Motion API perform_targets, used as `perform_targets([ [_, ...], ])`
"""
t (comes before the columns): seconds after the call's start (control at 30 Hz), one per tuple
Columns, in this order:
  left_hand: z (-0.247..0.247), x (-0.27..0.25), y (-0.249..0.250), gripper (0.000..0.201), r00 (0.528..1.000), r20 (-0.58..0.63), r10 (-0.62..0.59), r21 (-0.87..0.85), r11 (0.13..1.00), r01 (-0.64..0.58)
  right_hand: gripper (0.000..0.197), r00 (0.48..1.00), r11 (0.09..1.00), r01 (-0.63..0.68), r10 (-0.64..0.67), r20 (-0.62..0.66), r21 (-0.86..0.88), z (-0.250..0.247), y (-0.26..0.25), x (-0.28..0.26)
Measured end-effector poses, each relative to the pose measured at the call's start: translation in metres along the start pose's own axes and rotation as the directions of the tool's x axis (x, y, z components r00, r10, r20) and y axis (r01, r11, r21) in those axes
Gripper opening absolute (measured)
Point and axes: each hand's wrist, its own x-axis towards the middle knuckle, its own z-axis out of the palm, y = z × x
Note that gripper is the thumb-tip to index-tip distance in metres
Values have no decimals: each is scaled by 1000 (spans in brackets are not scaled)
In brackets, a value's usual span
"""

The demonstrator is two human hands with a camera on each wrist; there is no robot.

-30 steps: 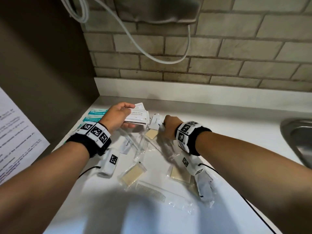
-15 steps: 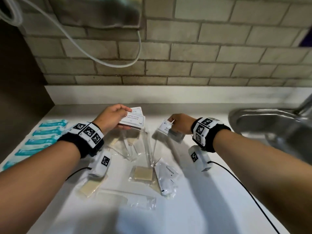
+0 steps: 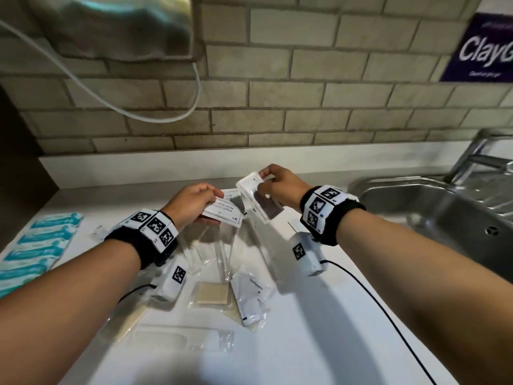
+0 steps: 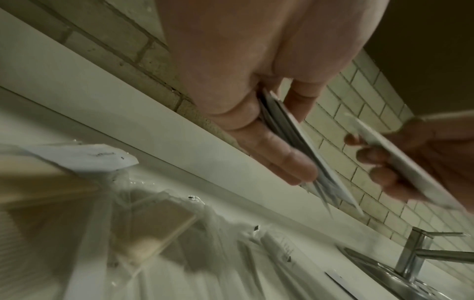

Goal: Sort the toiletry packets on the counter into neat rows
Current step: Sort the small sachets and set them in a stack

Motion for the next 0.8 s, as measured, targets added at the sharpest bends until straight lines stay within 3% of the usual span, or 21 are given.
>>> perform_targets([
  [0.17, -1, -2, 4, 24, 1000, 9, 7, -50, 999, -7, 18, 997, 988, 73, -76, 12, 135, 23, -23, 7],
  [0.4, -15, -4, 2, 20, 999, 38, 22, -105, 994, -18, 56, 984, 941, 101, -142, 106, 322, 31, -21, 12],
  [0.8, -19, 2, -2, 21, 999, -35, 4, -231, 973, -12, 57, 997, 936, 53, -68, 33, 347, 33, -4, 20],
])
